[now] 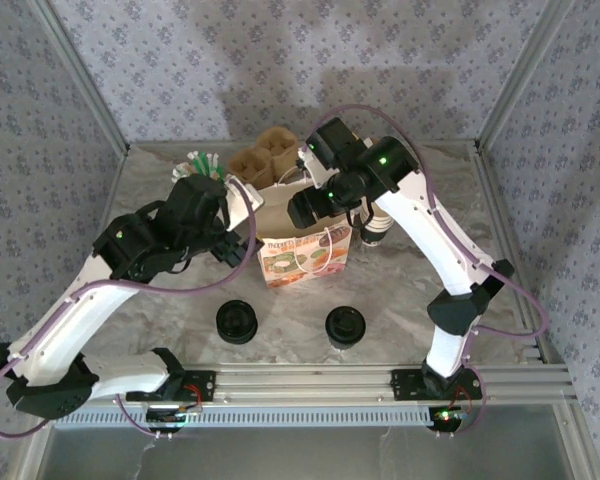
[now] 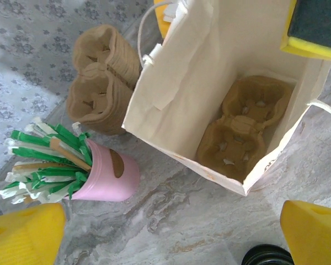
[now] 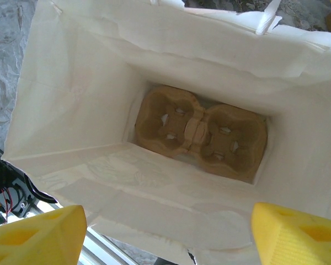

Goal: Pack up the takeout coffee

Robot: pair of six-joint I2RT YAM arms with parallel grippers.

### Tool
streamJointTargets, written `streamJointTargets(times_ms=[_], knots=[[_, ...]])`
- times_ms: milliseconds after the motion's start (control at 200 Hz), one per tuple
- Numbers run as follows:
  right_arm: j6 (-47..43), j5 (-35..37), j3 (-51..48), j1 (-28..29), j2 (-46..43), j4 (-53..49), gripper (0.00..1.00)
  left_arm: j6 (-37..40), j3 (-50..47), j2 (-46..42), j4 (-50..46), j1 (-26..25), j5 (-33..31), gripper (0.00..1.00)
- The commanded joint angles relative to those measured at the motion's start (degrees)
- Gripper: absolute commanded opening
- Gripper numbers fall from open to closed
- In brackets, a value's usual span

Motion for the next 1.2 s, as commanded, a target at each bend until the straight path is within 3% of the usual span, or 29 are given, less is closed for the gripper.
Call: streamJointTargets(times_ms=[0, 610, 954, 1119, 1194], knots=[[-1.5, -0.8, 2.1, -0.1, 0.5, -1.8, 0.8, 0.3, 1.0, -1.7, -1.0, -0.4, -2.0, 1.0], [-2.0, 0.2, 3.2, -1.2, 0.0, -1.9, 0.81, -2.9, 0.4, -2.4, -0.6, -0.5, -3.5, 1.0], [-1.5, 1.9, 1.3, -2.8, -2.6, 1.5, 0.81, -6.1, -1.1, -3.2, 4.5, -0.1, -8.5, 1.0], [-0.1, 2.5, -1.6, -4.2, -5.5, 3.6, 0.81, -8.6, 1.8, -1.5, 4.8, 1.8, -4.7, 1.0], [0.7, 2.6, -3.2, -4.8, -6.8, 4.8, 0.81, -11.8, 4.3, -0.2, 3.0, 4.0, -0.2, 1.0]])
